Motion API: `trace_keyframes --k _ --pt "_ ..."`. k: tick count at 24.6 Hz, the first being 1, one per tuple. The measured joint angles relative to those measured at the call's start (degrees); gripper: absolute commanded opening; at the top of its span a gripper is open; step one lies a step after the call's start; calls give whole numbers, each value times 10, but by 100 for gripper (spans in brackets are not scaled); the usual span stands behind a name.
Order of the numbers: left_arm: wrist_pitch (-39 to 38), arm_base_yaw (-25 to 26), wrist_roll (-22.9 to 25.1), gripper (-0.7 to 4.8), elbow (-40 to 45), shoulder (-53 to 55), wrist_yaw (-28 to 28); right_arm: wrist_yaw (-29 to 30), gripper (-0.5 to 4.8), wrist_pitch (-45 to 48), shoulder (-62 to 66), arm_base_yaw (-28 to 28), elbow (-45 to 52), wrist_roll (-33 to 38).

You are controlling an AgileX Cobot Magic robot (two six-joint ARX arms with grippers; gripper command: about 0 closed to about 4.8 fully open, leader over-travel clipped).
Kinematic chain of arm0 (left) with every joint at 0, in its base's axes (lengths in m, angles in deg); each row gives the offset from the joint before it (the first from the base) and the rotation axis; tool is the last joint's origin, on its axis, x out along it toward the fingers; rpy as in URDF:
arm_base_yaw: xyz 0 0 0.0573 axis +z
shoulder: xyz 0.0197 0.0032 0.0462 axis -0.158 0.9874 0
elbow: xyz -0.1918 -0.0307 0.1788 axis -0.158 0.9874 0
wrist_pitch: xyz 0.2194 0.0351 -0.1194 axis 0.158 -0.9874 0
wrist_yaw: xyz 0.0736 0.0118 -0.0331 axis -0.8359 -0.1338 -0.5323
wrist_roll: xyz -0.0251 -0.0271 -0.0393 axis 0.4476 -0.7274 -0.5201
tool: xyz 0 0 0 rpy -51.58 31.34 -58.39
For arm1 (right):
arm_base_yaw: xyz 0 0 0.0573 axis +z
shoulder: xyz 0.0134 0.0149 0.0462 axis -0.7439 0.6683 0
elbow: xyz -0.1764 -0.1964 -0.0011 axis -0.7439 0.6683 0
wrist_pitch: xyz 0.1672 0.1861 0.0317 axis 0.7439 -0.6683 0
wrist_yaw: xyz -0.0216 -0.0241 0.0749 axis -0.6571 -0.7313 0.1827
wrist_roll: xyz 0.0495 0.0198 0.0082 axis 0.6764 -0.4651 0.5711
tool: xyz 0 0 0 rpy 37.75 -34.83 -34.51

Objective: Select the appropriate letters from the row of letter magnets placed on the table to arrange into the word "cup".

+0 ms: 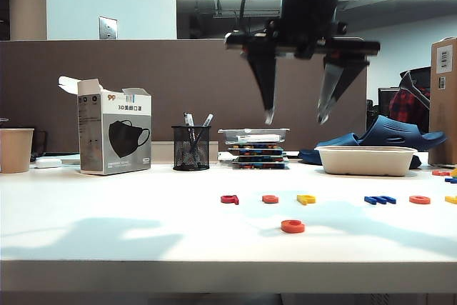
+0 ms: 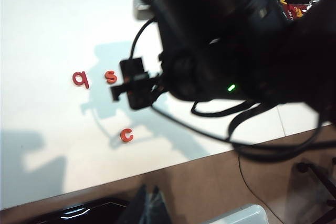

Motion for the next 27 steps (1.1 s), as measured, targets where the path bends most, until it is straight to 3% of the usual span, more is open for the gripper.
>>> trace_keyframes --k 5,14,27 --pt "0 0 0 -5 0 0 0 -2 337 -31 -1 -31 -42 -26" --pt "0 0 0 -5 0 0 0 -66 337 -85 -5 -71 -99 -87" --pt "0 0 0 -5 0 0 0 -28 314 -116 -7 -177 -103 -120"
